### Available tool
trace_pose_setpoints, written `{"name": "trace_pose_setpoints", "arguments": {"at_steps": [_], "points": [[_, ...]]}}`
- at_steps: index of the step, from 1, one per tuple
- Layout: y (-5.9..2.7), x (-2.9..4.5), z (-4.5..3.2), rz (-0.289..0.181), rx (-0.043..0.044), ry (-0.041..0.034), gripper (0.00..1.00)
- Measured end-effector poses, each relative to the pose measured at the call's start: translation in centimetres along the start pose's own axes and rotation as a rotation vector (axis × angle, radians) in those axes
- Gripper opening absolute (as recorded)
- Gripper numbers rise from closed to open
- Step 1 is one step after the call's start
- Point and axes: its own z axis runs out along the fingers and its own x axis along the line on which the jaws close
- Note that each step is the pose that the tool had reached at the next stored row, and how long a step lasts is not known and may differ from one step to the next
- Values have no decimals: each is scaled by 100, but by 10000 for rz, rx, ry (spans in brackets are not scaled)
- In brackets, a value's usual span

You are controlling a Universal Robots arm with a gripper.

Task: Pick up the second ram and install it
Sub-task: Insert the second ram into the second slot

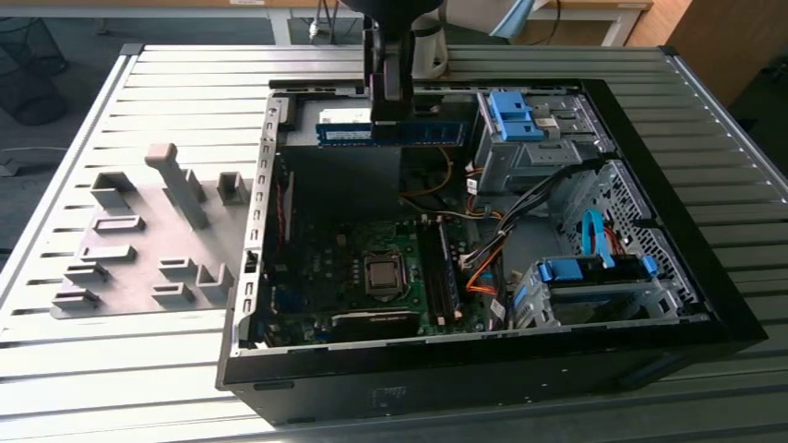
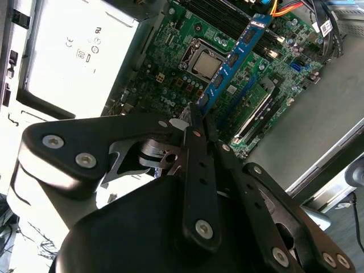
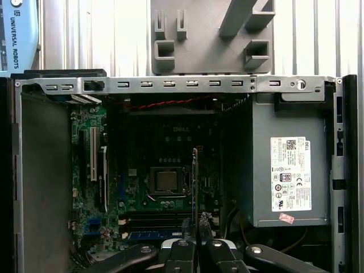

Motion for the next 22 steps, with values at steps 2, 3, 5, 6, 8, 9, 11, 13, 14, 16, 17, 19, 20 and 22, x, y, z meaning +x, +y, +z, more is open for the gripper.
{"name": "trace_pose_setpoints", "arguments": {"at_steps": [2, 3, 5, 6, 8, 9, 11, 13, 14, 16, 17, 19, 20, 22], "points": [[0, 0, 0, 48, 1, 0, 14], [0, 0, 0, 72, 2, 0, 14], [0, 0, 0, 116, 3, 0, 14], [0, 0, 0, 138, 4, -1, 14], [0, 0, 0, 177, 5, -1, 14], [0, 0, 0, 196, 6, -1, 14], [0, 0, 0, 235, 7, -2, 14], [0, 0, 0, 273, 8, -2, 14], [0, 0, 0, 291, 9, -2, 14], [0, 0, 0, 328, 10, -2, 14], [0, 0, 0, 346, 11, -3, 14], [0, 0, 0, 384, 12, -3, 14], [0, 0, 0, 402, 12, -3, 14], [0, 0, 0, 441, 13, -3, 14]]}}
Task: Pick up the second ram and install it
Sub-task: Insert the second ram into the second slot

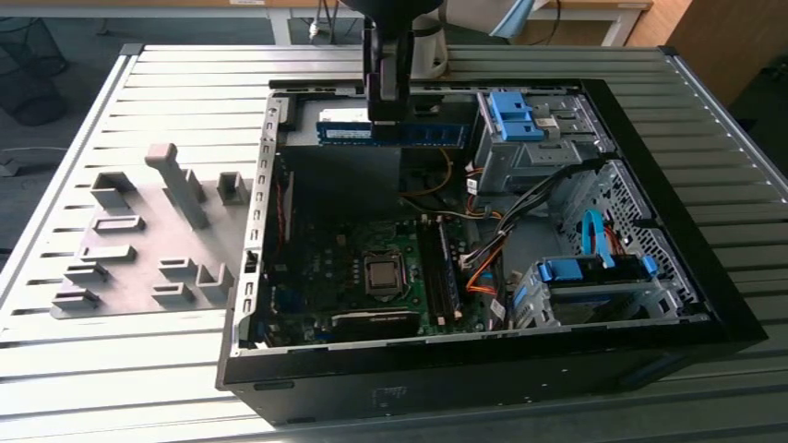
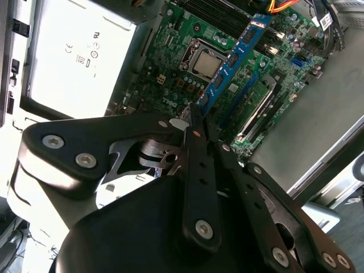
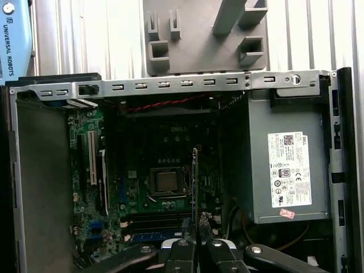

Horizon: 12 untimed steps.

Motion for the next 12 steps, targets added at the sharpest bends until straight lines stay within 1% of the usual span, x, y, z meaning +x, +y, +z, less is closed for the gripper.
{"name": "trace_pose_setpoints", "arguments": {"at_steps": [12], "points": [[0, 0, 0, 220, 6, -2, 14]]}}
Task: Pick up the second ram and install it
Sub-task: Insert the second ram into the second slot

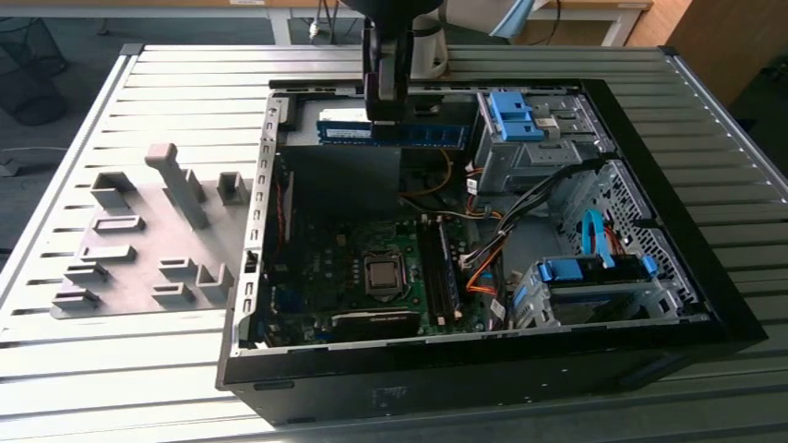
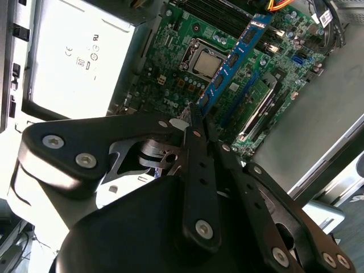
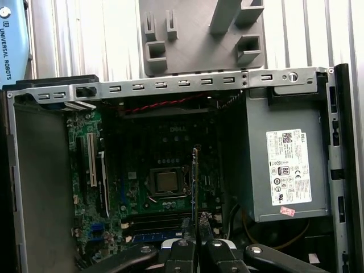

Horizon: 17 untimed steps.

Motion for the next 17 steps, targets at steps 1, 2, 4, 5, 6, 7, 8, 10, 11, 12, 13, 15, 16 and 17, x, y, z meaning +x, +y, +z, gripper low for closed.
{"name": "trace_pose_setpoints", "arguments": {"at_steps": [1, 2, 4, 5, 6, 7, 8, 10, 11, 12, 13, 15, 16, 17], "points": [[0, 0, 0, 19, 1, 0, 14], [0, 0, 0, 33, 1, 0, 14], [0, 0, 0, 40, 1, 0, 14], [0, 0, 0, 41, 2, 0, 14], [0, 0, 0, 42, 2, 0, 14], [0, 0, 0, 41, 2, -1, 14], [0, 0, 0, 42, 2, 0, 14], [0, 0, 0, 42, 2, -1, 14], [0, 0, 0, 43, 2, -1, 14], [0, 0, 0, 47, 2, -1, 14], [0, 0, 0, 55, 2, -1, 14], [0, 0, 0, 80, 3, -1, 14], [0, 0, 0, 97, 3, -1, 14], [0, 0, 0, 120, 4, -1, 14]]}}
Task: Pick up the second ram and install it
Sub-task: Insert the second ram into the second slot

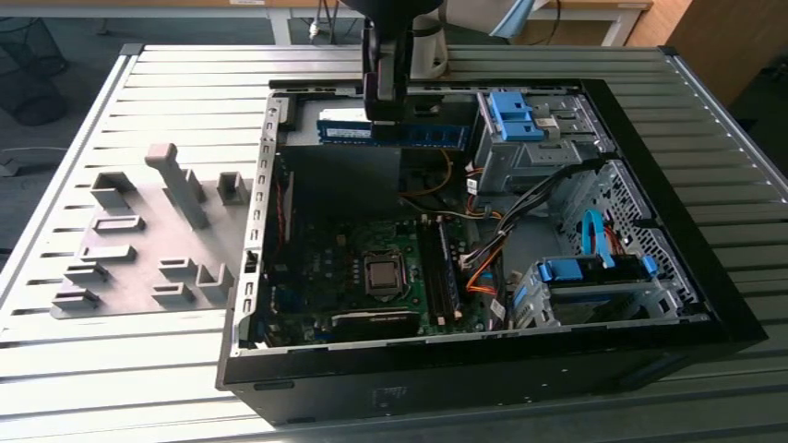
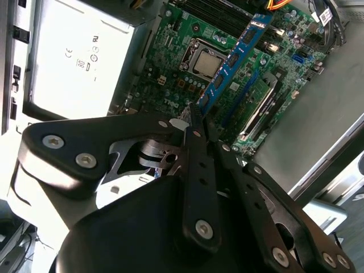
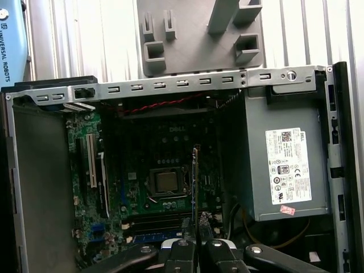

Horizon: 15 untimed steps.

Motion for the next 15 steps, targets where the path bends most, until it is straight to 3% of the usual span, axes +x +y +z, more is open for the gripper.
{"name": "trace_pose_setpoints", "arguments": {"at_steps": [8, 15], "points": [[0, 0, 0, 489, 15, -2, 14], [0, 0, 0, 576, 18, -3, 14]]}}
